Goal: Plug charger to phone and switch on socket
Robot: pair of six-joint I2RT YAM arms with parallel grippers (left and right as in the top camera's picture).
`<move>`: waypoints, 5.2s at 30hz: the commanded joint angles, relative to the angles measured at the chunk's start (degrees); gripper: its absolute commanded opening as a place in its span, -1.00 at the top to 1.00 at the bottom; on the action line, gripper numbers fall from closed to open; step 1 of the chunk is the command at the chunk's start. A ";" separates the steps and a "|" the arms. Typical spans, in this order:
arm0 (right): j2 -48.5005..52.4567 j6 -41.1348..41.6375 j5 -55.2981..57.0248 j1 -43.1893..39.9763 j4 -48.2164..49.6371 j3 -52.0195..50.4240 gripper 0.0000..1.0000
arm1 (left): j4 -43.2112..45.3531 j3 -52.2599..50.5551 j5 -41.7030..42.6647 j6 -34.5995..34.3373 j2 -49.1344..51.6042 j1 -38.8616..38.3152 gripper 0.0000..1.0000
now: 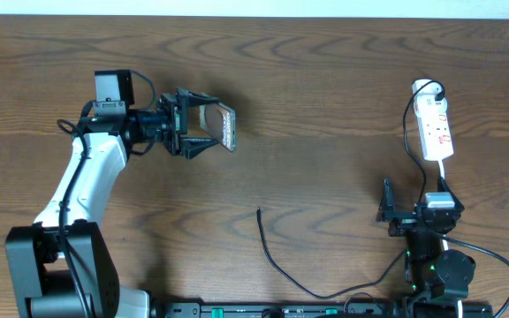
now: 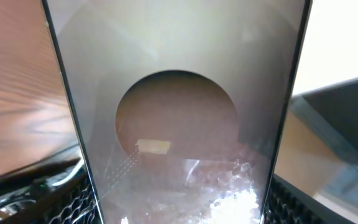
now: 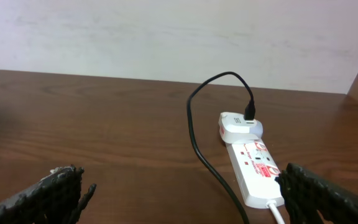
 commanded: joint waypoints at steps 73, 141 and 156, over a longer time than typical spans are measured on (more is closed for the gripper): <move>89.05 42.40 -36.11 30.36 17.55 42.45 -0.96 | -10.75 1.09 -33.35 -10.82 -1.53 -16.65 0.86; 89.02 77.26 -21.57 23.06 14.88 42.45 0.98 | 0.04 1.11 -11.08 4.17 -3.52 -13.84 -0.86; 89.05 118.22 -27.21 26.93 45.99 42.45 0.98 | 24.52 1.11 -14.86 -6.62 -3.50 -7.08 -0.86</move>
